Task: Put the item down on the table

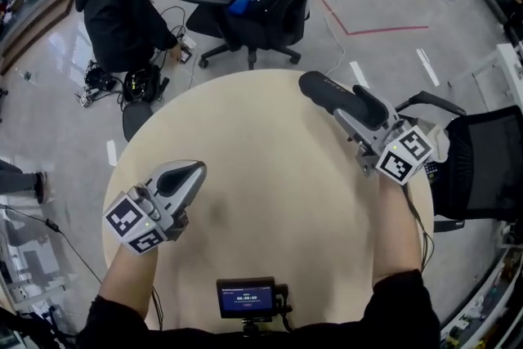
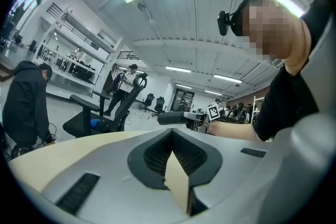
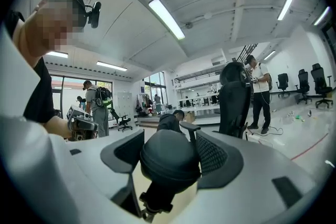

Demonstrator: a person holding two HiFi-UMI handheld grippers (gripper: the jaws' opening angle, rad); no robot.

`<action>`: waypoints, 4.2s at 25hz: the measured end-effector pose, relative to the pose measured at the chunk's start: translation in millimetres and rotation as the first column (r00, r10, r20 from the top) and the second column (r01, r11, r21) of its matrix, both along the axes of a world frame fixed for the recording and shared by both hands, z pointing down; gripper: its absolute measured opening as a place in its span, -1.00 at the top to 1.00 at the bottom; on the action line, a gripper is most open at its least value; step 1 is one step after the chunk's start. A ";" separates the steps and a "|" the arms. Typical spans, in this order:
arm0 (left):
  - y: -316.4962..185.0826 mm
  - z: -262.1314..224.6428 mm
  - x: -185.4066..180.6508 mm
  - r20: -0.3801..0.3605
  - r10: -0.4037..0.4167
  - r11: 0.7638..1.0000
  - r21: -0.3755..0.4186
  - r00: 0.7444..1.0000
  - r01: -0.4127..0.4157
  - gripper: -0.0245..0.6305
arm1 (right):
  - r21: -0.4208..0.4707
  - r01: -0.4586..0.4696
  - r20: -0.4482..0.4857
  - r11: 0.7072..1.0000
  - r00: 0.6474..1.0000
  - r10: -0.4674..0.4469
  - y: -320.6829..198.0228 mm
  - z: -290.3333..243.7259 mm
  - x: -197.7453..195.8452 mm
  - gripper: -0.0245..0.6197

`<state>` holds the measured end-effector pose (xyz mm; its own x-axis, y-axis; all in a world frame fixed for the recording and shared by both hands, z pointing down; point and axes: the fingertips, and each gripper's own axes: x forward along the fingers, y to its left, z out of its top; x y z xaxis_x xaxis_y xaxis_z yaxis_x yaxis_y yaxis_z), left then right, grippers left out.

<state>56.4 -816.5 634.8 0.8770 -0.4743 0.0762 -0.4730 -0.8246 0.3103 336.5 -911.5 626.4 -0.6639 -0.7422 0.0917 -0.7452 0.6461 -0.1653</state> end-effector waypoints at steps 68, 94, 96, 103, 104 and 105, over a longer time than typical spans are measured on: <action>215.0 -199.6 -189.1 -0.134 -0.213 0.974 0.052 0.968 0.221 0.93 | -0.101 -0.120 0.079 0.988 0.989 0.128 272.0 -161.9 -58.2 0.91; 344.5 -276.4 -267.0 -0.181 -0.125 0.985 0.095 0.976 0.143 0.93 | -0.041 -0.194 0.031 0.980 0.980 0.195 462.5 -264.4 -122.2 0.91; 354.8 -281.2 -260.3 -0.189 -0.129 0.984 0.100 0.974 0.149 0.93 | -0.037 -0.176 0.008 0.984 0.984 0.177 471.1 -264.1 -118.7 0.91; 402.3 -304.1 -193.9 -0.180 -0.161 0.973 0.134 0.970 0.186 0.93 | 0.007 -0.095 0.028 0.995 0.995 0.095 497.4 -282.6 -68.4 0.91; 412.3 -306.2 -175.1 -0.183 -0.163 0.973 0.131 0.970 0.189 0.93 | 0.012 -0.081 0.026 0.997 0.996 0.081 504.8 -283.8 -55.3 0.91; 421.2 -307.5 -157.9 -0.185 -0.165 0.973 0.130 0.969 0.190 0.93 | 0.016 -0.066 0.023 0.998 0.998 0.066 511.5 -284.2 -44.5 0.91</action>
<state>-101.5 -395.3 327.3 0.7716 -0.6182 -0.1499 -0.5656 -0.7746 0.2829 291.9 -400.0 342.2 -0.6149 -0.7860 0.0642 -0.7826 0.5982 -0.1724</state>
